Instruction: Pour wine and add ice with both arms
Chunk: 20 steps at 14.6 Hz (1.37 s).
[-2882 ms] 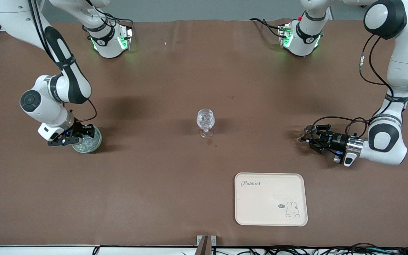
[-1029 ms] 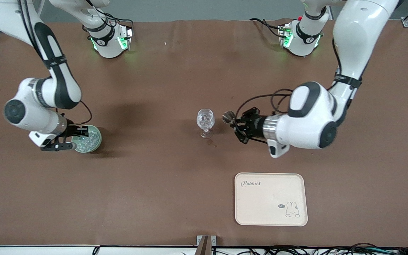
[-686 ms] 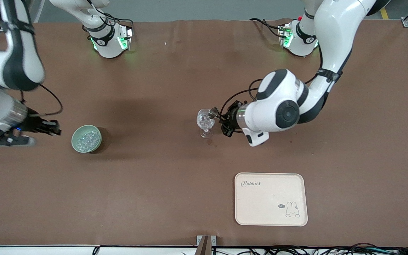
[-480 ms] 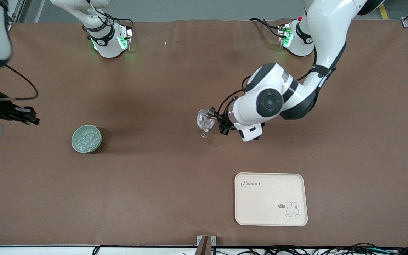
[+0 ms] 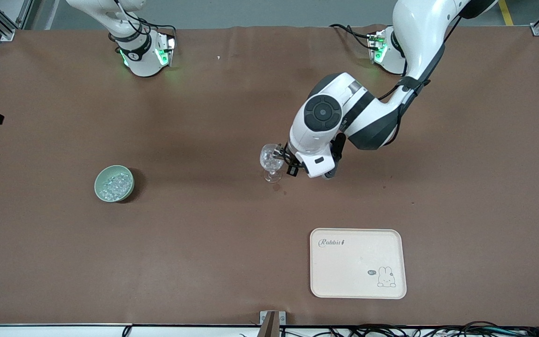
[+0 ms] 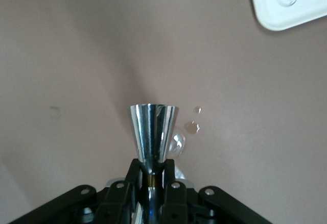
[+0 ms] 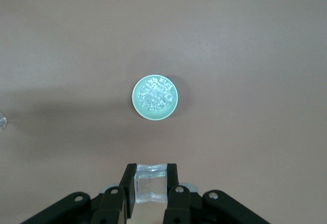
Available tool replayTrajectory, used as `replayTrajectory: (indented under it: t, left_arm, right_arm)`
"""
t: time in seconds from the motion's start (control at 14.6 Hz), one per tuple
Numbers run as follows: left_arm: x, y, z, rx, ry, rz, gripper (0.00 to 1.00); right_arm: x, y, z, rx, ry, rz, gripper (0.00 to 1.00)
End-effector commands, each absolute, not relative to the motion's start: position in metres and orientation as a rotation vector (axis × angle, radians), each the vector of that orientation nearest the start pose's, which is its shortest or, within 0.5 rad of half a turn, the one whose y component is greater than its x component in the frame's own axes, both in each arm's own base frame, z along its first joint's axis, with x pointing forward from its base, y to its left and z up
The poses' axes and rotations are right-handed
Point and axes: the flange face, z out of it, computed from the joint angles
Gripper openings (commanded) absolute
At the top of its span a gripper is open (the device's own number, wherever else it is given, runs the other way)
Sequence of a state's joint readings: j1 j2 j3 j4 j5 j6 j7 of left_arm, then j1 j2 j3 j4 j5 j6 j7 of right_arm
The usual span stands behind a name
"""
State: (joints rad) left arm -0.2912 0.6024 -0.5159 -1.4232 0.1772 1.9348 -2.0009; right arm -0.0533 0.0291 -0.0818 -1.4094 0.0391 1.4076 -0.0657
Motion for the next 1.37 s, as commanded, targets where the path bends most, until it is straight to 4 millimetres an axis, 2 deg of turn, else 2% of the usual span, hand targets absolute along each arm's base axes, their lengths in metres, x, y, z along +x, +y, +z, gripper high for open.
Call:
replayTrajectory:
  t: [0.0,0.14,0.34,0.69,0.89,1.03,1.17,1.3]
  left_arm:
    - [0.533,-0.46,0.389,-2.614,-1.75,0.058,0.0]
    - [0.524,-0.471,0.394,-2.642,-1.709,-0.018,0.0]
    - [0.526,-0.47,0.397,-2.654,-1.672,-0.145,0.0]
    - [0.506,-0.492,0.396,-2.702,-1.52,-0.333,0.0]
    - [0.491,-0.503,0.39,-2.697,-1.407,-0.444,0.0]
    - [0.491,-0.501,0.385,-2.672,-1.332,-0.536,0.0]
    - [0.48,-0.51,0.38,-2.658,-1.254,-0.613,0.0]
    - [0.478,-0.51,0.375,-2.636,-1.22,-0.641,0.0]
  right_arm:
    - [0.546,-0.068,0.665,-3.115,0.128,0.073,0.0]
    - [0.547,-0.066,0.665,-3.115,0.131,0.074,0.0]
    - [0.548,-0.065,0.663,-3.113,0.135,0.076,0.0]
    - [0.547,-0.066,0.663,-3.111,0.144,0.078,0.0]
    - [0.548,-0.059,0.666,-3.114,0.157,0.074,0.0]
    - [0.548,-0.058,0.665,-3.119,0.146,0.075,0.0]
    - [0.548,-0.058,0.665,-3.119,0.142,0.07,0.0]
    - [0.548,-0.058,0.665,-3.119,0.142,0.07,0.0]
